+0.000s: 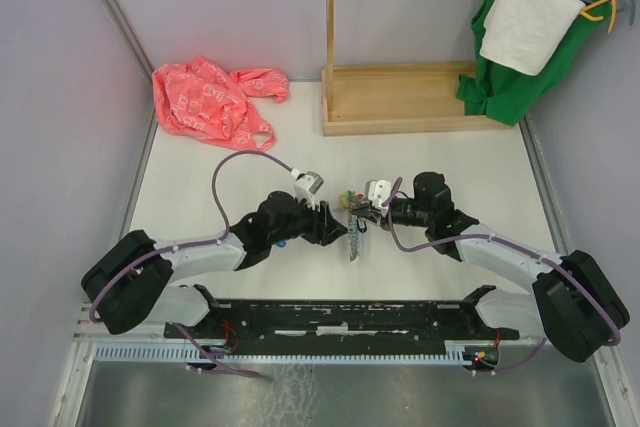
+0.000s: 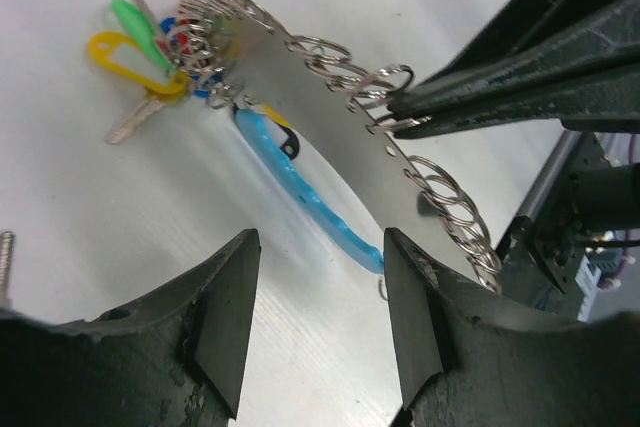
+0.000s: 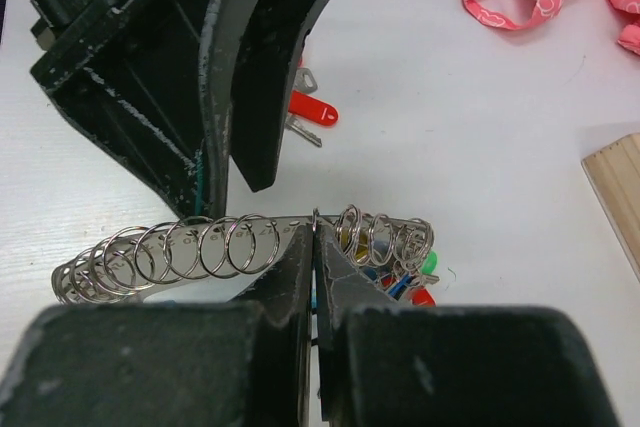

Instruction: Put the keys on the keyring

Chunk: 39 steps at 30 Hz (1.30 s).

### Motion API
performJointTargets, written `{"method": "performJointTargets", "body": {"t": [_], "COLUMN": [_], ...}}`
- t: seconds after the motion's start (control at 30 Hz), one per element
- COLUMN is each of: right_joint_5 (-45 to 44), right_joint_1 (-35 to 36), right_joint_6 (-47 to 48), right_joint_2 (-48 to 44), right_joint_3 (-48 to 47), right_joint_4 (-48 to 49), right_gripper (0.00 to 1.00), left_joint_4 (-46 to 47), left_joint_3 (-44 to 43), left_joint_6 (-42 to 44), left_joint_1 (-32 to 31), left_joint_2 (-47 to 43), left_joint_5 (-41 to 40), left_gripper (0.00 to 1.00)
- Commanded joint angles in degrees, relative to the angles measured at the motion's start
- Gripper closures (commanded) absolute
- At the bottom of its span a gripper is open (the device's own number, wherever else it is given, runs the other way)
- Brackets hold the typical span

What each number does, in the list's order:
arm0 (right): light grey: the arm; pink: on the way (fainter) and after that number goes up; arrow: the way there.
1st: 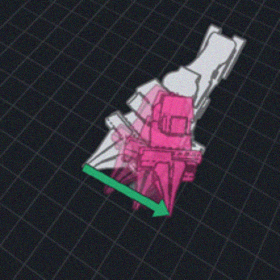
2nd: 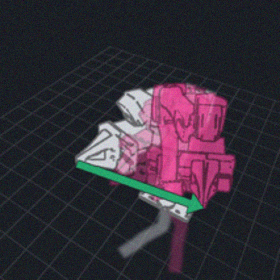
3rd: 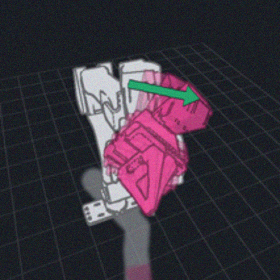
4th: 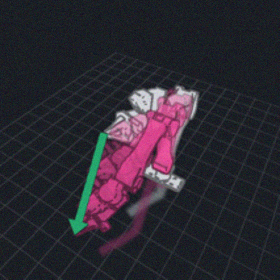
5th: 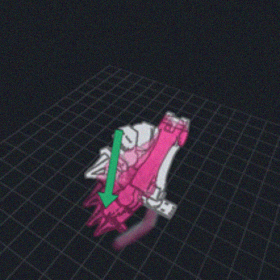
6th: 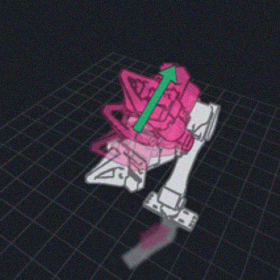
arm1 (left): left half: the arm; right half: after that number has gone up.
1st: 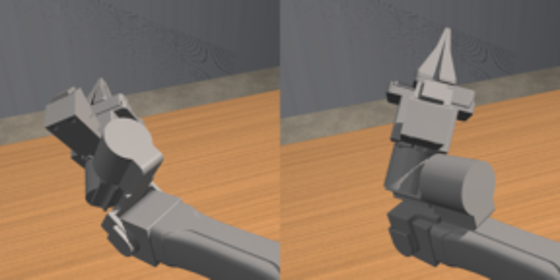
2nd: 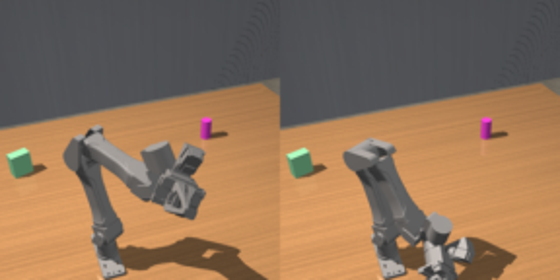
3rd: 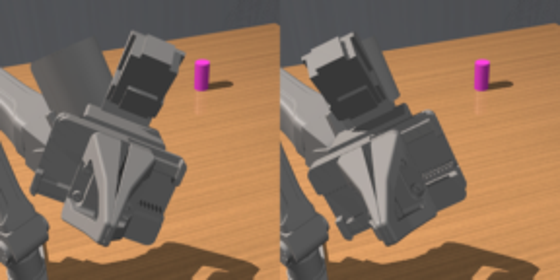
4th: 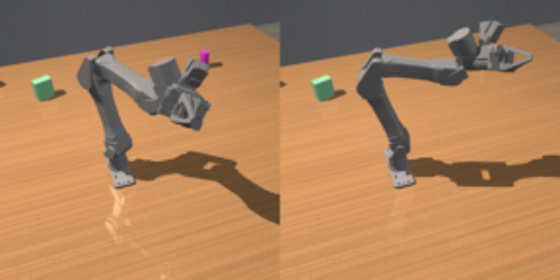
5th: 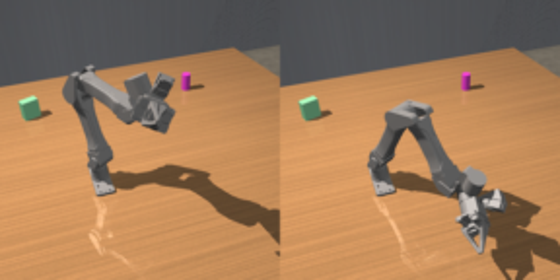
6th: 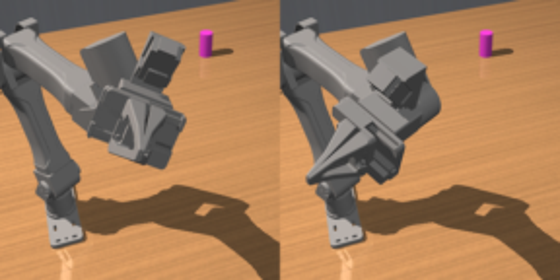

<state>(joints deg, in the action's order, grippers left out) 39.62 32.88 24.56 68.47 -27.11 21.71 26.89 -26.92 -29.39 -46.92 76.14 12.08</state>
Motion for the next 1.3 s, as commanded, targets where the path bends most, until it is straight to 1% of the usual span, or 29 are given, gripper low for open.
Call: {"method": "performJointTargets", "body": {"t": [0.0, 0.13, 0.27, 0.43, 0.5, 0.57, 0.67, 0.8, 0.93, 1.27], "right_joint_5": [3.2, 3.8, 4.7, 5.8, 6.2, 6.4, 6.4, 6.5, 6.7, 6.7], "right_joint_1": [-0.1, 0.0, -0.1, -0.1, -0.1, -0.1, -0.1, -0.1, -0.1, -0.1], "right_joint_6": [3.4, 5.4, 6.8, 8.0, 8.0, 8.0, 8.1, 8.1, 8.0, 7.7], "right_joint_2": [0.9, 0.6, -0.2, -1.2, -1.4, -1.6, -1.5, -1.4, -1.4, -1.3], "right_joint_3": [-2.8, -3.0, -3.0, -3.3, -3.3, -3.1, -3.0, -3.0, -2.8, -2.6], "right_joint_4": [-2.7, -4.5, -6.2, -8.4, -8.5, -8.5, -8.4, -8.5, -8.5, -7.9], "right_gripper": [0.97, 0.99, 0.99, 0.99, 0.99, 0.99, 0.99, 0.99, 0.99, 0.99], "left_joint_4": [0.7, -6.6, -15.5, -28.6, -33.0, -35.4, -36.2, -36.1, -35.0, -31.5], "left_joint_3": [0.1, -1.1, -2.9, -7.1, -9.0, -9.7, -9.4, -9.8, -10.1, -10.4], "left_joint_6": [5.5, 6.4, 4.5, -1.2, -4.4, -7.1, -9.7, -10.8, -11.3, -11.2], "left_joint_1": [-0.1, -0.1, -0.1, 0.0, 0.1, 0.5, 1.2, 3.3, 5.4, 7.2], "left_joint_2": [-3.3, -6.0, -7.3, -6.4, -5.3, -4.2, -2.9, -0.4, 1.6, 5.0], "left_joint_5": [-8.0, -14.3, -20.6, -29.9, -32.0, -32.7, -32.9, -31.7, -30.4, -28.0], "left_gripper": [0.41, 0.41, 0.43, 0.48, 0.51, 0.53, 0.56, 0.58, 0.6, 0.64]}}
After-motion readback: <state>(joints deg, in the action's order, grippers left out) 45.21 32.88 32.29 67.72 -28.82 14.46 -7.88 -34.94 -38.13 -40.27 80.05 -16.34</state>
